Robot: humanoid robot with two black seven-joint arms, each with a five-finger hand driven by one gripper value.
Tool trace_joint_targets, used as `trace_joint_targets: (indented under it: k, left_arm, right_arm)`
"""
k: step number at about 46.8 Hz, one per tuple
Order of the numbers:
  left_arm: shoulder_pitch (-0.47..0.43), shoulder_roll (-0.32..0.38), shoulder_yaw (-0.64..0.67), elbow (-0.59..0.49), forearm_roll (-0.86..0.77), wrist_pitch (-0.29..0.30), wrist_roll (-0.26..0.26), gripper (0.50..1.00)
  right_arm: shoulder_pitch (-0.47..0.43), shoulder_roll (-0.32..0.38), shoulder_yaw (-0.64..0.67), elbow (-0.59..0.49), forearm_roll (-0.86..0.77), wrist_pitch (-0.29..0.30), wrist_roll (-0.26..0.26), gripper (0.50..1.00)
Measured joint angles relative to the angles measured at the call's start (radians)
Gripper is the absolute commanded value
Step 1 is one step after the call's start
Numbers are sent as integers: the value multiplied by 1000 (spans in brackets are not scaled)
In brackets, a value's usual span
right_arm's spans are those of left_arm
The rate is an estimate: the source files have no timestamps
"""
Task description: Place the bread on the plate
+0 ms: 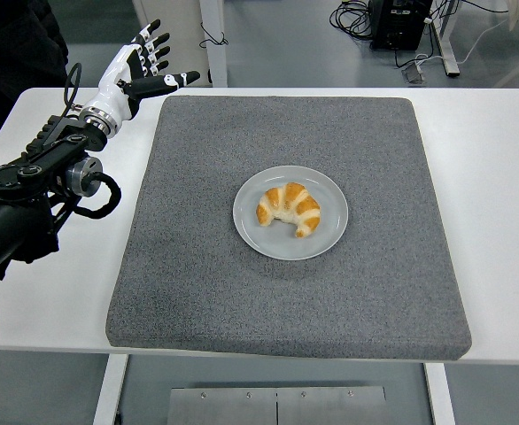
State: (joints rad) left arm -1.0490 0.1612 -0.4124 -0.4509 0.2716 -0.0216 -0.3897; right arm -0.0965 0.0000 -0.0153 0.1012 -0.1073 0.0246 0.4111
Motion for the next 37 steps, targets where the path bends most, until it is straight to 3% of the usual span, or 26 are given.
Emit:
trace_joint_targets:
  k: [6,16,22,37]
  left_arm:
    - [-1,-67,0,71,-67,0,0,972]
    - [3,-114,0,128,-195,0,-13,972]
    - [20,-129,-39,153,-217,0,-56,972]
    - [67,-152,-157,153,-230,-2,-59,971]
  right_arm:
    - [0,0,0,0,0,0,0,1000]
    - [-1,0,0,0,0,0,0,1000]
    - [0,0,0,0,0,0,0,1000]
    - [13,0,4,3,0,2,0,1000]
